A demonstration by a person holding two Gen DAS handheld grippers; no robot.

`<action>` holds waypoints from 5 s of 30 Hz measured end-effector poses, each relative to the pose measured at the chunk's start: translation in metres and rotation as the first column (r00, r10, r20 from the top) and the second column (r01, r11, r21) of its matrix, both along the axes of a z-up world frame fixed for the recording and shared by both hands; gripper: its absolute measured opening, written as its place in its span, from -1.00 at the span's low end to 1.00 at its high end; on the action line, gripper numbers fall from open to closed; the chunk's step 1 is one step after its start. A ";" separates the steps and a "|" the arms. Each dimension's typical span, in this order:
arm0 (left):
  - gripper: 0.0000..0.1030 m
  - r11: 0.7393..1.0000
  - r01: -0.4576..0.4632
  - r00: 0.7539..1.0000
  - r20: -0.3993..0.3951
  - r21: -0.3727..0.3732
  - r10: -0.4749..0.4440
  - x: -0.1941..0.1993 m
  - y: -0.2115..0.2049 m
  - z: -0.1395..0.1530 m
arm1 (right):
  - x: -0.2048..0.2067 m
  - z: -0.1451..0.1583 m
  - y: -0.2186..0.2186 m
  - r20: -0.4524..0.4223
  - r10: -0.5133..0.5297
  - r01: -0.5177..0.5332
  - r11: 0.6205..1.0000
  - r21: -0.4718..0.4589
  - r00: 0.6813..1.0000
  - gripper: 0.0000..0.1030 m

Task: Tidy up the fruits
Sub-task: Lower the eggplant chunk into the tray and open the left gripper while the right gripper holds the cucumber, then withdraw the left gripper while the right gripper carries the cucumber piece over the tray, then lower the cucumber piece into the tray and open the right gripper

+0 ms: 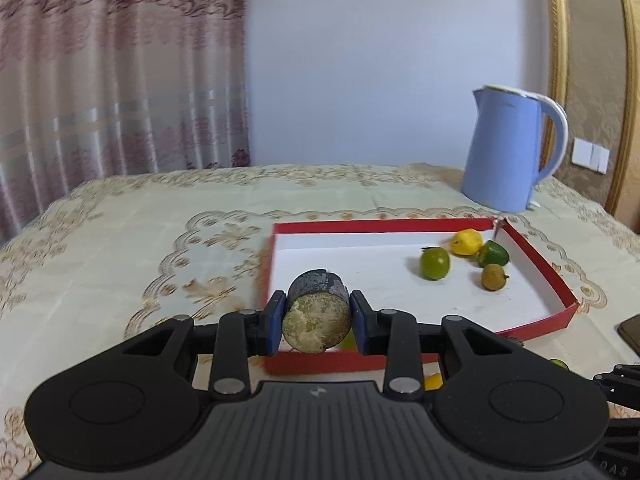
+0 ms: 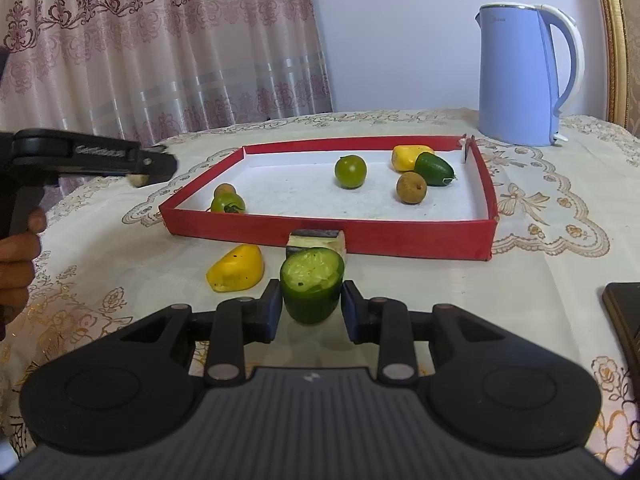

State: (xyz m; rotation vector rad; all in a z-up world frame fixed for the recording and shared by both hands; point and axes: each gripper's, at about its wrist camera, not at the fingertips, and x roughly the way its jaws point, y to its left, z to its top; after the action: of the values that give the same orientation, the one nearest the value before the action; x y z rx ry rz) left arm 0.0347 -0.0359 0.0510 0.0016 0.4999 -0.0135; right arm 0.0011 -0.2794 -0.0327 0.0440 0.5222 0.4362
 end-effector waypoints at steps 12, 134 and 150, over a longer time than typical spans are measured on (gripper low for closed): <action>-0.36 0.993 0.051 0.998 -0.047 0.102 -0.046 0.068 -0.052 -0.003 | 0.000 0.000 -0.006 -0.005 -0.019 0.019 1.000 0.006 1.000 -0.42; 0.99 0.954 -0.278 0.960 -0.015 0.109 0.281 0.081 -0.011 -0.030 | 0.146 0.032 0.022 0.018 -0.130 0.132 0.982 -0.134 0.991 -0.41; 0.99 0.954 -0.279 0.959 -0.015 0.107 0.282 0.081 -0.010 -0.030 | 0.126 0.043 0.010 0.049 -0.151 0.155 0.983 -0.096 0.987 -0.17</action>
State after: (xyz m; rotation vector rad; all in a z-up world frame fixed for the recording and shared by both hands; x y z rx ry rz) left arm 0.1153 -0.0461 0.0214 0.0329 0.5267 0.2916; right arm 0.1275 -0.2695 0.0105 -0.0213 0.4951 0.2599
